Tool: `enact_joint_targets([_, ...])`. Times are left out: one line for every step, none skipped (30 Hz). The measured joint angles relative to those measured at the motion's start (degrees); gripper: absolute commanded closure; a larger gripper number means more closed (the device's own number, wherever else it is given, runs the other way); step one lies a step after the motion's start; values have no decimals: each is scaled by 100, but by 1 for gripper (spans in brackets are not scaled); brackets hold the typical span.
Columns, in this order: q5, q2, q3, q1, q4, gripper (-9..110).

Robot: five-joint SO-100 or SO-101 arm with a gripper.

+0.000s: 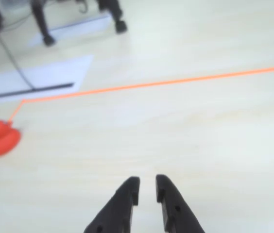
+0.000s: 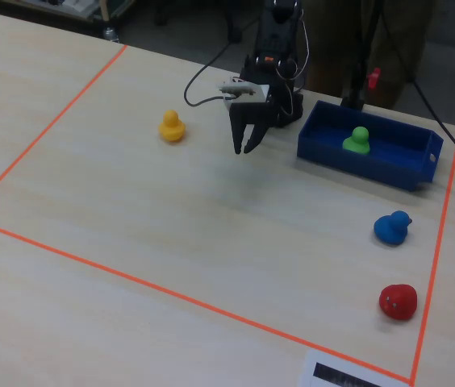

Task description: Grasp green duck and put it into box.

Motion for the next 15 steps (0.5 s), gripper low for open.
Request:
enact_joint_targets([79, 158, 0, 62, 264, 101])
enact_joint_targets([132, 281, 0, 105, 457, 101])
enact_joint_targets([176, 413, 0, 132, 677, 101])
enact_joint_targets([193, 545, 0, 132, 932, 101])
enact_joint_targets([193, 686, 0, 123, 1248, 101])
enact_joint_targets([193, 817, 0, 114, 1538, 101])
enact_joint_targets([193, 949, 0, 105, 1872, 101])
enact_joint_targets([193, 1090, 0, 105, 2250, 101])
enact_joint_targets([193, 1274, 0, 114, 2681, 101])
enact_joint_targets([193, 1415, 0, 123, 3041, 101])
enact_joint_targets([193, 1503, 0, 123, 3454, 101])
enact_joint_targets([193, 1547, 0, 123, 3867, 101])
enact_joint_targets([193, 1564, 0, 114, 4271, 101])
enact_joint_targets([185, 1582, 0, 114, 4641, 101])
enact_joint_targets([97, 1582, 0, 141, 5001, 101])
